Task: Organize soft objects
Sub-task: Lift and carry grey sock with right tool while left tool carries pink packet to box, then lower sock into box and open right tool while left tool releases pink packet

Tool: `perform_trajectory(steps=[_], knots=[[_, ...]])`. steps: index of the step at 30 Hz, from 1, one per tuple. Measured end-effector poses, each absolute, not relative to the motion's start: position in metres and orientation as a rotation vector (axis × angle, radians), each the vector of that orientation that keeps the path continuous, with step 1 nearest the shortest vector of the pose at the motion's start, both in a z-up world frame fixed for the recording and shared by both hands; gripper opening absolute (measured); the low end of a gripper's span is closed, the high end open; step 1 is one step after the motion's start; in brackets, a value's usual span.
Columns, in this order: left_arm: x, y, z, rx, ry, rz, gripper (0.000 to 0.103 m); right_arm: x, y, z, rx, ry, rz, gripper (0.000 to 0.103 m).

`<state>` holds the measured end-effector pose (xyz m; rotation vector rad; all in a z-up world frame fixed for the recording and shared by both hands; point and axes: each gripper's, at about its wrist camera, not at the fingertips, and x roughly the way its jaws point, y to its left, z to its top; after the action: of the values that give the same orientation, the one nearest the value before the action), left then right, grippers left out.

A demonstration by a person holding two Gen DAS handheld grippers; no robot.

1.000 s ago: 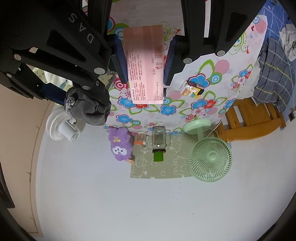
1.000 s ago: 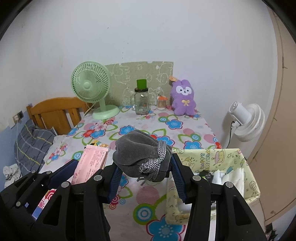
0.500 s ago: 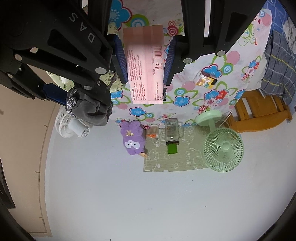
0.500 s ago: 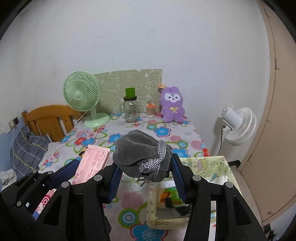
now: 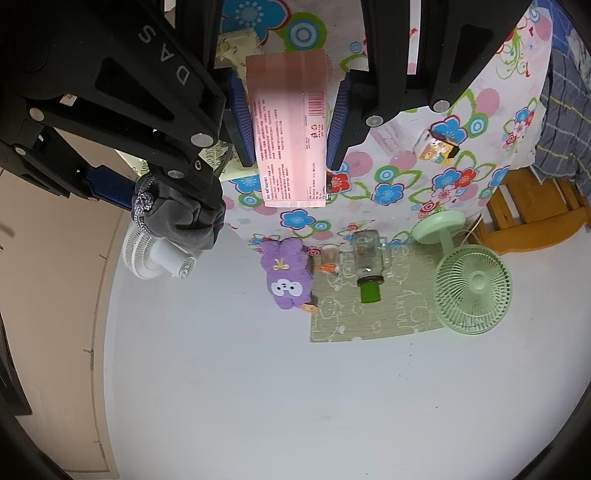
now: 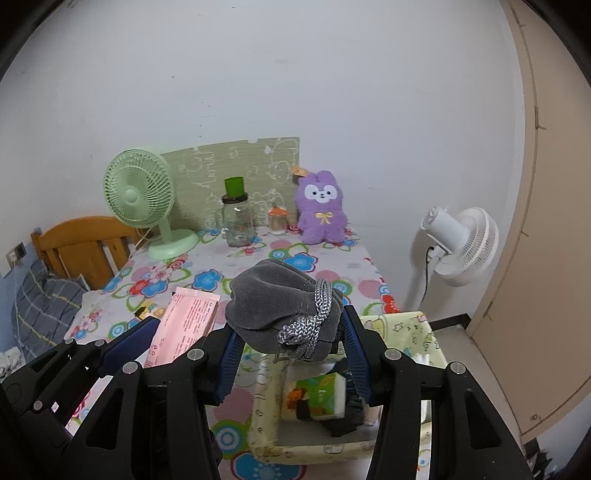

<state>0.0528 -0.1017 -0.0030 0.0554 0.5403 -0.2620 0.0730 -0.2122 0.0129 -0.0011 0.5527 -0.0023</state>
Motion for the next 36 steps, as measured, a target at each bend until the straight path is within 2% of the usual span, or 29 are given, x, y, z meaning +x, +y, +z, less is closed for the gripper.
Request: perform_trajectory(steps=[36], knots=[[0.092,-0.184,-0.045,0.117,0.630,-0.405,0.040,0.099,-0.298,-0.030,0.086,0.631,-0.136,0.054]])
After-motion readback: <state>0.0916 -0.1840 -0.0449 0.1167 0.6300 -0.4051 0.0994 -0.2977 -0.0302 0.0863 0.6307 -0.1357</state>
